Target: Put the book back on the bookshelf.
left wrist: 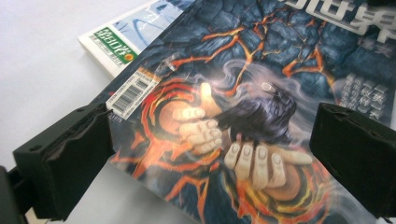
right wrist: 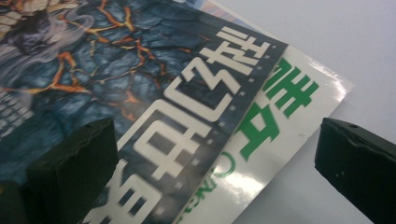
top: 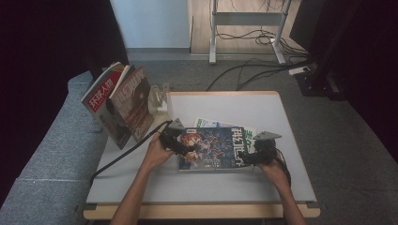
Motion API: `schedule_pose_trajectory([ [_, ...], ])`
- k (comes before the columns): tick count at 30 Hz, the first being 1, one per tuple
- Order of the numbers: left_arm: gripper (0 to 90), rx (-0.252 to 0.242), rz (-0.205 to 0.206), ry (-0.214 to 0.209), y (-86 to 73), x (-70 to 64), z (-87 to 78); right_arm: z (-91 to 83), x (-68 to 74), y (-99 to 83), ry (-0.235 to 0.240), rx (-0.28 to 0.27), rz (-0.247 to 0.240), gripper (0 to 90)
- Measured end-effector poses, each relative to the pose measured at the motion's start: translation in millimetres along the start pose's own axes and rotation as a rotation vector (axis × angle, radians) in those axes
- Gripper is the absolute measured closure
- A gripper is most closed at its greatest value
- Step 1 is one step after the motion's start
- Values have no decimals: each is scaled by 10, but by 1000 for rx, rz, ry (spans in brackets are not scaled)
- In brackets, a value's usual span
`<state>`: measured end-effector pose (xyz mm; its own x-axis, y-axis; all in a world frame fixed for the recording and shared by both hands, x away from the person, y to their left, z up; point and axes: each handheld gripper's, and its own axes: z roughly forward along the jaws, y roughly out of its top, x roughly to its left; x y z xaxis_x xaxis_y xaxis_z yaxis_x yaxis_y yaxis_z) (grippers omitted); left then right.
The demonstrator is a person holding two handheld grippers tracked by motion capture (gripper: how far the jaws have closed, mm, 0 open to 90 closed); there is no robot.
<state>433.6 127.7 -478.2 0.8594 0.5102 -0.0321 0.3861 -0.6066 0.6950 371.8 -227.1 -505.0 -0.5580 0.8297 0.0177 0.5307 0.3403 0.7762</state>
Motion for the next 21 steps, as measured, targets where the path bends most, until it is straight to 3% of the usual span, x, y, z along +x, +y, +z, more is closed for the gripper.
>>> schedule_pose_trajectory([
  [1, 0, 14, 25, 22, 30, -3, 27, -17, 22, -15, 7, -2, -3, 0],
  [3, 0, 14, 11, -1, 71, 36, 60, -40, 57, -36, 14, 0, -9, 0],
  [5, 0, 48, 35, 25, 120, 63, 130, -68, 92, -61, 20, 1, -18, 0],
  [6, 0, 36, 38, 28, 129, 74, 157, -86, 112, -76, 27, 0, -21, 0],
  [8, 0, 28, 14, 4, 150, 128, 190, -109, 135, -97, 32, -1, -27, 0],
  [10, 0, 40, 23, 19, 172, 153, 244, -137, 160, -123, 38, -1, -30, 0],
  [12, 0, 43, 23, 7, 204, 176, 297, -157, 179, -145, 42, -2, -32, 0],
  [15, 0, 12, -10, -16, 207, 230, 370, -186, 209, -182, 52, 0, -37, 0],
  [21, 0, 39, -20, -7, 166, 302, 482, -206, 242, -251, 62, 6, -44, 0],
])
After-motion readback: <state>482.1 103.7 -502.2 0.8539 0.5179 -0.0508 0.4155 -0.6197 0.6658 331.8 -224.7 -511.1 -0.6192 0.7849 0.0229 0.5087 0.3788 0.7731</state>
